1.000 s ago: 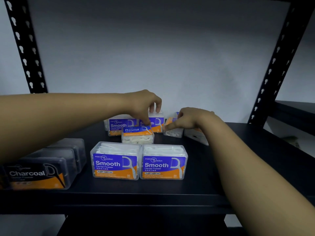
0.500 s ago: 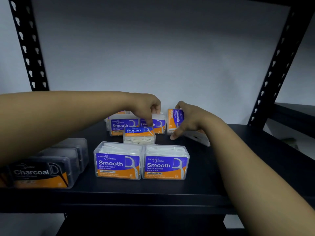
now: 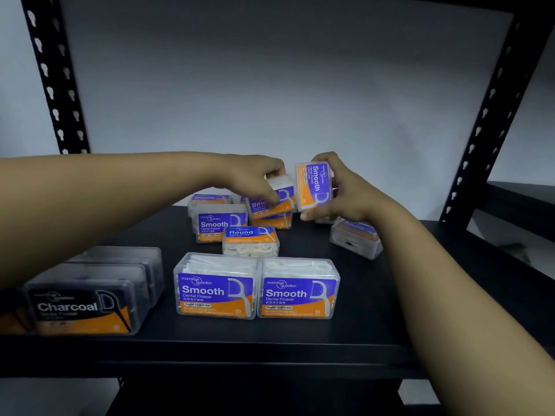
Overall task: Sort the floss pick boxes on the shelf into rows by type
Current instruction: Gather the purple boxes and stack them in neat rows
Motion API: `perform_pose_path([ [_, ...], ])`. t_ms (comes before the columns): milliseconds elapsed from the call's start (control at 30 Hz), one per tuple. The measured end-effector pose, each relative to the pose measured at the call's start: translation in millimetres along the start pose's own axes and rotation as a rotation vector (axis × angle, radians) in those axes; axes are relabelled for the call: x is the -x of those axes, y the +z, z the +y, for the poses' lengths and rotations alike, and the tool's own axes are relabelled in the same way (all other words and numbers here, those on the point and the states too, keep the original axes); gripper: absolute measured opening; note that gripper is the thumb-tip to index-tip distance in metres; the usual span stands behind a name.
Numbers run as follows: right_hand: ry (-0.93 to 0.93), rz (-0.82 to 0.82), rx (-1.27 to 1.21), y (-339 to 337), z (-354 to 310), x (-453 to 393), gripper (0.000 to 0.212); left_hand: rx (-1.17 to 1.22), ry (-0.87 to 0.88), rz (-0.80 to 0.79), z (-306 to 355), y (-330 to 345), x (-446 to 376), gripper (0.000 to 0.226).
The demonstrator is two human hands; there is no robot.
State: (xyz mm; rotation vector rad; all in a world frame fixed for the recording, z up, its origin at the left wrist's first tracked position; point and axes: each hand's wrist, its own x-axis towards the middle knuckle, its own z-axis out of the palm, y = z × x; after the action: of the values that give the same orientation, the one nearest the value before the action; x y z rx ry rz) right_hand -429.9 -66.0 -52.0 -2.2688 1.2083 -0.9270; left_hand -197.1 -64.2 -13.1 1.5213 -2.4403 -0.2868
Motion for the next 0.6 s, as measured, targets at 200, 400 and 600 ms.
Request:
perform_pose_path([
  [200,-0.03,0.019,-0.157,-5.2,-1.8,-1.6,0.086,0.063,0.113,0.056,0.4,-2.1,14.0,0.037],
  [400,-0.027,0.049,-0.236,-8.6,-6.4,-4.3,0.054,0.133,0.13,0.058,2.5,-4.1,24.3,0.032],
  [600,-0.086,0.101,-0.182,-12.6,-8.9,-6.5,0.048,0.126,0.097,0.0,1.3,-11.4,36.8,0.033],
])
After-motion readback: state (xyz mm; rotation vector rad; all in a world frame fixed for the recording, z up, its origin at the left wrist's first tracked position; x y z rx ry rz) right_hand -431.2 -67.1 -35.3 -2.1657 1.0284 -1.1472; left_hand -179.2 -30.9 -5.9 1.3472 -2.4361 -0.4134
